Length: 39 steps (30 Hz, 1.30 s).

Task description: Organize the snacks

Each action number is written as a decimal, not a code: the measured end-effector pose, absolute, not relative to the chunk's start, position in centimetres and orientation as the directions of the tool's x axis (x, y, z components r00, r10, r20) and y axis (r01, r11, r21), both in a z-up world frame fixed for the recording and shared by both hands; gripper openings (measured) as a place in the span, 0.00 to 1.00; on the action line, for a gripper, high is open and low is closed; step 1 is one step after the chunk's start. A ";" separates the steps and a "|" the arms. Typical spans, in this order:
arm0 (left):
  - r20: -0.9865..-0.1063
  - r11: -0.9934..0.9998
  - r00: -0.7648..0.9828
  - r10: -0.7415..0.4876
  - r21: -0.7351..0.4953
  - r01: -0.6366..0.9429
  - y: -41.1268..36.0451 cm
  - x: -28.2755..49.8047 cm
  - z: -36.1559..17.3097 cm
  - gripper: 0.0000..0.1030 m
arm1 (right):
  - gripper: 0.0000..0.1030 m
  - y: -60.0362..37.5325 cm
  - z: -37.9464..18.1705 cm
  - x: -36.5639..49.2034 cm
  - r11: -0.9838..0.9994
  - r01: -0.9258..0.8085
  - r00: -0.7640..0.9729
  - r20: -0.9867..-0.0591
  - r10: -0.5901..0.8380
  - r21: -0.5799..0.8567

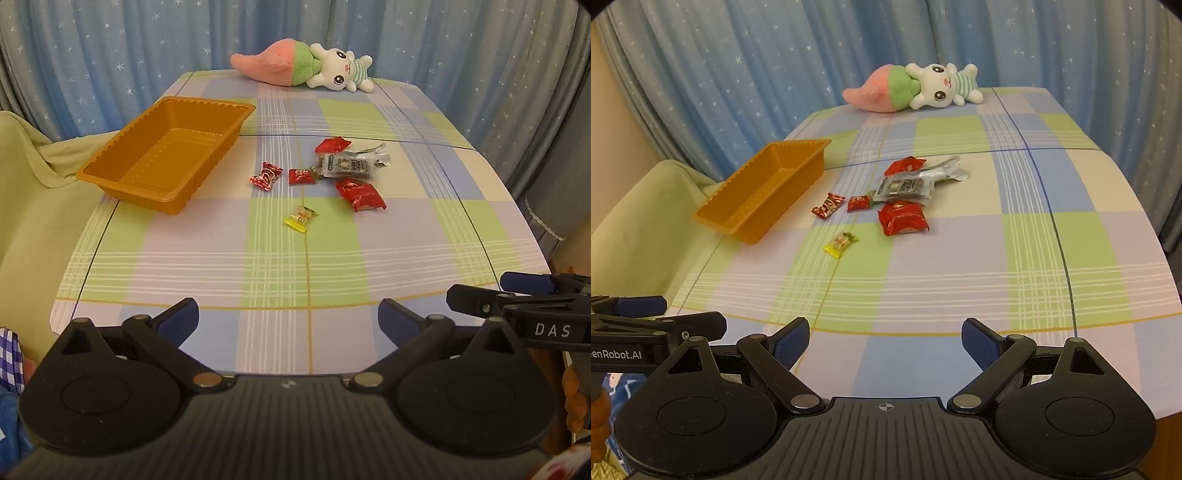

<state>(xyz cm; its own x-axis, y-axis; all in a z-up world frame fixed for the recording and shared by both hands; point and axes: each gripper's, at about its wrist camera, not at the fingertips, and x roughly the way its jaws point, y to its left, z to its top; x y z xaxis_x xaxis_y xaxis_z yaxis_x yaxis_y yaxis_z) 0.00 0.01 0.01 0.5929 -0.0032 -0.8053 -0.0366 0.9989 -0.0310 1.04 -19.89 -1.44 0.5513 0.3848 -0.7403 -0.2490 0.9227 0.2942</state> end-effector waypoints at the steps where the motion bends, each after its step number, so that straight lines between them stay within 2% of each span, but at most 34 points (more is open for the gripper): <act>1: -0.804 0.999 0.594 -0.002 -0.030 -0.037 0.0 0.0 0.0 1.00 | 0.86 -19.9 -1.4 1.0 0.922 -0.249 0.553 -0.739 0.385 0.295; 39: -0.805 0.999 0.593 -0.009 -0.036 -0.033 0.0 0.1 -0.1 1.00 | 0.86 -19.9 -1.6 1.1 0.922 -0.249 0.550 -0.741 0.386 0.297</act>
<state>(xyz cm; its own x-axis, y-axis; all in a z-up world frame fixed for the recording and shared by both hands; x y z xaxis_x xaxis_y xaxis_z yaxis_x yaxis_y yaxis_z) 0.06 0.03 -0.11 0.5935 -0.0093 -0.8048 -0.0328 0.9988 -0.0357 1.06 -19.95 -1.55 0.5499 0.3864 -0.7405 -0.2486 0.9221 0.2965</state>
